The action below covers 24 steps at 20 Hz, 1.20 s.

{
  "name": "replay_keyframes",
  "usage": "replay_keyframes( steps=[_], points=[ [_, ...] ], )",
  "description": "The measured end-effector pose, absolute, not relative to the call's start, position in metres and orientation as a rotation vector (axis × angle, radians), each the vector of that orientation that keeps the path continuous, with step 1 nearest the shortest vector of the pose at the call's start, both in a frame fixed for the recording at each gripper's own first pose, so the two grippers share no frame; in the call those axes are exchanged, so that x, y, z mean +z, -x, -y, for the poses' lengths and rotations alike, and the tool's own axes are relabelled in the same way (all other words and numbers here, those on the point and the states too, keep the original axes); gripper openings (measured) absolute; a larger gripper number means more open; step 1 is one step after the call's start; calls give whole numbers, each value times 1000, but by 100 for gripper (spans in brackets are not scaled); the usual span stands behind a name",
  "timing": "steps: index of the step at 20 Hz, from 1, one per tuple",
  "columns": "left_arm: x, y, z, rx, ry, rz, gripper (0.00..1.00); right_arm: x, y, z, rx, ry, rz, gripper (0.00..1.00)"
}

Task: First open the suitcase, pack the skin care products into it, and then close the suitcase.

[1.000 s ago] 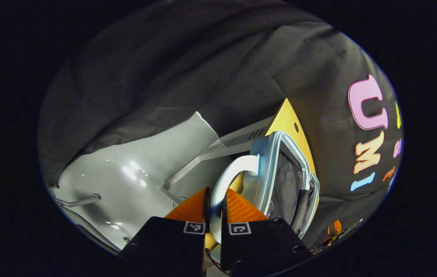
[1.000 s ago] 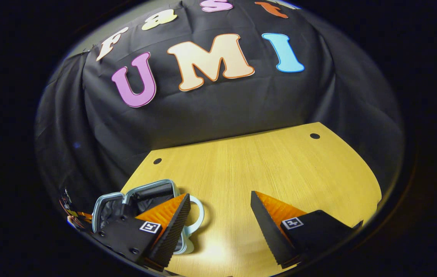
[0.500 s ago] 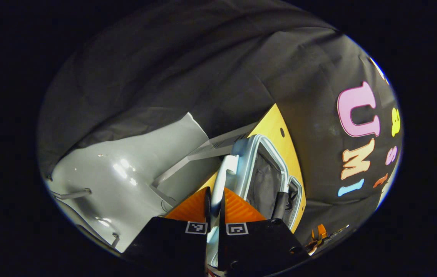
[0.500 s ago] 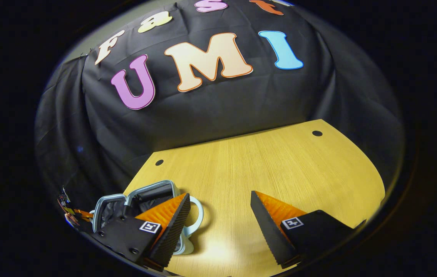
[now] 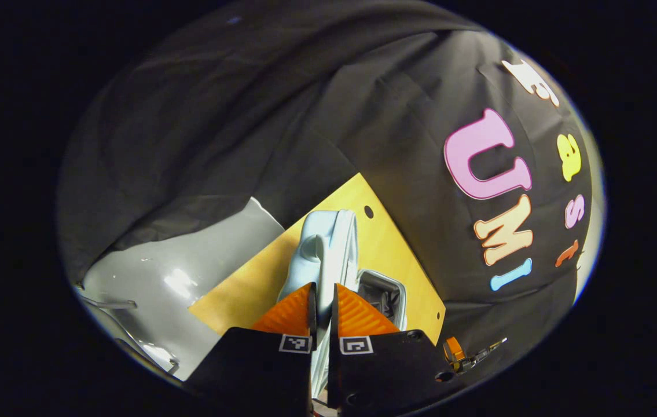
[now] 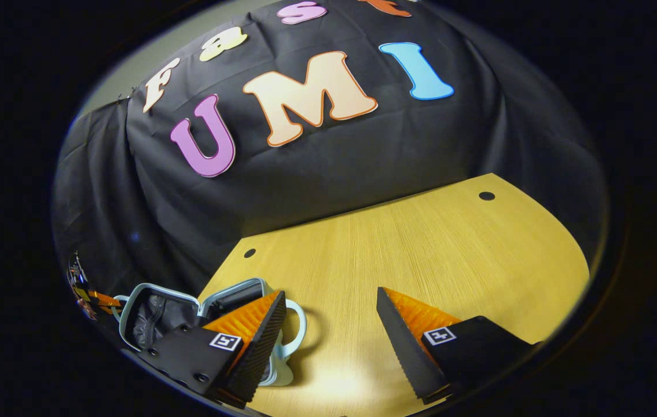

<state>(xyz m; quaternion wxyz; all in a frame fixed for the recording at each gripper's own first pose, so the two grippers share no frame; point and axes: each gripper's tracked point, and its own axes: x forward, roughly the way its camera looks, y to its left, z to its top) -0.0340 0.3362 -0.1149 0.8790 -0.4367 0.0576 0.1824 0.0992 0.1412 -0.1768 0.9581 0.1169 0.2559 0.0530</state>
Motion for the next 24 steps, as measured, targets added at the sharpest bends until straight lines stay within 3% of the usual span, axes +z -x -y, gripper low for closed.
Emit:
replay_keyframes(
  steps=[9, 14, 19, 24],
  points=[
    [-44, -24, -225, 367, 754, -151, 4, -157, -102, -82, 117, -225, -470, 98],
    [-25, -82, -144, 263, 645, -204, 4, -142, -105, -59, 137, -241, -456, 98],
    [-46, -158, -74, 127, 605, -310, 4, -129, -97, -43, 157, -237, -446, 98],
    [-98, -224, -33, 76, 606, -428, 4, -109, -90, -24, 145, -221, -413, 98]
  ],
)
